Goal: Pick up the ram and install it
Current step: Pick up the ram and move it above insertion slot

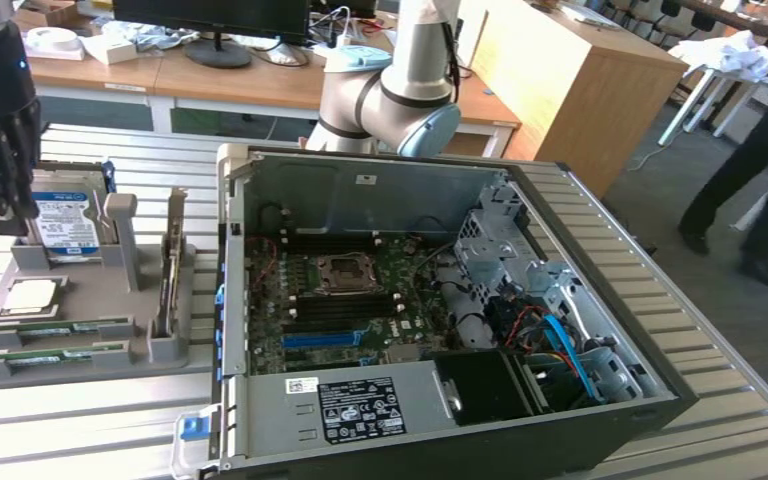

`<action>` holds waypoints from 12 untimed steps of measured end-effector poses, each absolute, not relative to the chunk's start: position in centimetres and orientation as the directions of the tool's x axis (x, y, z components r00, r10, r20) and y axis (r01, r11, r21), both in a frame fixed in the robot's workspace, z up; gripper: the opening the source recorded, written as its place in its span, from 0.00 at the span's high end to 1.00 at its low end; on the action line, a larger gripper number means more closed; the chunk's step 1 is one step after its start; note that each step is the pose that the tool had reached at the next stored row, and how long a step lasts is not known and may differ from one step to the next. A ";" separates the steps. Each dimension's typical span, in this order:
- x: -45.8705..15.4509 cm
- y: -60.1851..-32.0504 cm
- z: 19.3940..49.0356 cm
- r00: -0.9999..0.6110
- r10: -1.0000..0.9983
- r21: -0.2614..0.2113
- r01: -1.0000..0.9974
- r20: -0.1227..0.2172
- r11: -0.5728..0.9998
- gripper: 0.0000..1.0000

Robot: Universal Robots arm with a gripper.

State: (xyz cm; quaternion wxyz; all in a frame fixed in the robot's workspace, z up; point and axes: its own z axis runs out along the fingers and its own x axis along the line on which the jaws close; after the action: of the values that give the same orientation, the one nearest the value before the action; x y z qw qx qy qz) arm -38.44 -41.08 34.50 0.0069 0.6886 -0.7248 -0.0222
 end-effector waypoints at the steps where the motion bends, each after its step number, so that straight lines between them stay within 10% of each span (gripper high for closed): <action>1: -38.4 -41.1 34.4 -0.052 -0.998 0.042 -0.998 -0.021 0.051 0.70; 12: -38.4 -41.1 33.4 -0.051 -0.998 0.042 -0.998 -0.021 0.050 0.70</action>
State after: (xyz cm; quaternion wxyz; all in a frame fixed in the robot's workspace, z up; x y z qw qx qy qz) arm -38.43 -41.08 33.41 0.0069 0.6889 -0.7245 -0.0222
